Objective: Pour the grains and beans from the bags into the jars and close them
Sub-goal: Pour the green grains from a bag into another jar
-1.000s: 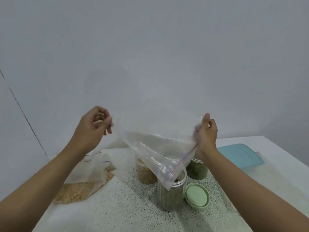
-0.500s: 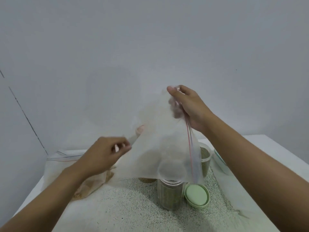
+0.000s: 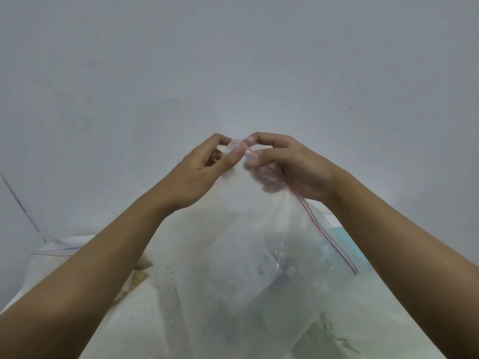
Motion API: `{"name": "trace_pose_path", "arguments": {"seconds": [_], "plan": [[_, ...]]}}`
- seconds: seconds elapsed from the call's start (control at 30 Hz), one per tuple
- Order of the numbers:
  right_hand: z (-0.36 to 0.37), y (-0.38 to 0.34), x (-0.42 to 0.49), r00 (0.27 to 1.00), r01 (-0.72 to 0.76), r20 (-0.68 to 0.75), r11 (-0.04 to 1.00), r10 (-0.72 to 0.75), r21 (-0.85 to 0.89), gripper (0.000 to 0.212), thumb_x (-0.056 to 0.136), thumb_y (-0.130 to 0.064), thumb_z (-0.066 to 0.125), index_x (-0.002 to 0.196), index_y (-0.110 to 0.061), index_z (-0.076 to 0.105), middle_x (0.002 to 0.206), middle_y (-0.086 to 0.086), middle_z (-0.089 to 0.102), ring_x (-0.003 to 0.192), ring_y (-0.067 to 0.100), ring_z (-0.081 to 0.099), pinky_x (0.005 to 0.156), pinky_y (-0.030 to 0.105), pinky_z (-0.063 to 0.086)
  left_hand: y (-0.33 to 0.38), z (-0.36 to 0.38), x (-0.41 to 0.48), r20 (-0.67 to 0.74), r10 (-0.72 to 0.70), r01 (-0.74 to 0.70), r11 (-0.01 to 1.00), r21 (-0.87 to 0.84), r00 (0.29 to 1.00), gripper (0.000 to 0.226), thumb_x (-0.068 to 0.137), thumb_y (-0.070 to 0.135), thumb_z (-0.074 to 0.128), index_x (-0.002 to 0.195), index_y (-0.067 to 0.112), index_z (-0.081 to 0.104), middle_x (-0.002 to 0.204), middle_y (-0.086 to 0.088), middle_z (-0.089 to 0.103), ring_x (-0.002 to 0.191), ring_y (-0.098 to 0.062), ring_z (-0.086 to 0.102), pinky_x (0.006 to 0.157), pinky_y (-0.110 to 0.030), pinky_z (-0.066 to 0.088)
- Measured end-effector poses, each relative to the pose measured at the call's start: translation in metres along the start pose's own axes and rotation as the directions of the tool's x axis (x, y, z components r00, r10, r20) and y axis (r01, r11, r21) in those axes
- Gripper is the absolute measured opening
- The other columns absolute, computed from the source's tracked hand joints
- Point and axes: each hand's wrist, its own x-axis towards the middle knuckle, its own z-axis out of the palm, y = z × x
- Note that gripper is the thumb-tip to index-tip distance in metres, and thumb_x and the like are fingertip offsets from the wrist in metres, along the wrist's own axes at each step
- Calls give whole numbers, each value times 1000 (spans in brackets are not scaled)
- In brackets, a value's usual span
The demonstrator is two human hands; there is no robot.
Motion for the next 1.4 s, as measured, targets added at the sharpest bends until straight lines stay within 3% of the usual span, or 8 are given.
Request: {"name": "trace_pose_path", "arguments": {"seconds": [0.17,0.4,0.57,0.73,0.83,0.97,1.23,1.4], "plan": [[-55,9,-22,1000,-13,-26,970,6,-244,25,95,-15,70,118,-18,61,79,6,57,58,16,46,52,27,37,18,47,28,-16,-21,19,993,-120,1000,46,103,50,45,88,12,67,70,-7,49,63,-19,48,68,-33,43],[-155,51,-70,982,-176,27,954,188,-244,56,84,-21,82,127,-30,47,86,15,60,68,21,55,65,35,49,23,116,68,-152,-144,89,943,-321,978,32,106,35,51,93,7,61,66,-3,32,51,-18,30,48,-25,32],[-218,95,-103,921,-324,139,913,364,-248,36,85,-10,79,118,-9,65,81,8,69,67,21,62,65,33,53,27,153,75,-190,-296,176,862,-476,936,28,106,34,49,98,9,58,63,-5,29,49,-14,27,43,-19,29],[-261,137,-128,944,-321,148,926,295,201,39,76,-8,84,112,-5,70,85,10,59,70,22,56,67,31,49,26,185,74,-188,-480,303,764,-570,857,27,105,41,50,87,25,62,71,0,46,58,-15,41,54,-28,36],[-274,154,-139,981,-189,78,764,180,617,53,60,-11,90,110,-9,74,94,8,67,78,22,63,76,33,53,24,202,73,-176,-568,316,659,-682,804,30,106,40,48,81,29,61,70,2,51,57,-13,46,54,-28,34],[-278,169,-147,977,-97,-31,566,213,819,50,69,-16,82,117,-5,74,101,6,71,92,19,69,79,28,56,19,234,68,-89,-638,359,536,-764,764,25,108,40,43,89,26,53,69,0,56,45,-11,47,36,-16,35],[-305,202,-169,706,-405,-287,701,647,587,19,99,-23,64,87,-9,68,75,5,63,58,18,58,53,26,50,-4,282,71,78,-684,503,449,-739,726,24,106,39,48,93,22,59,76,-7,63,55,-20,60,53,-29,47],[-312,208,-178,637,-399,-380,709,670,581,24,98,-24,66,81,-7,62,61,7,58,52,19,55,56,26,49,-29,305,67,308,-651,530,172,-831,694,49,105,51,40,113,11,67,98,-16,66,81,-28,66,70,-37,58]]}}
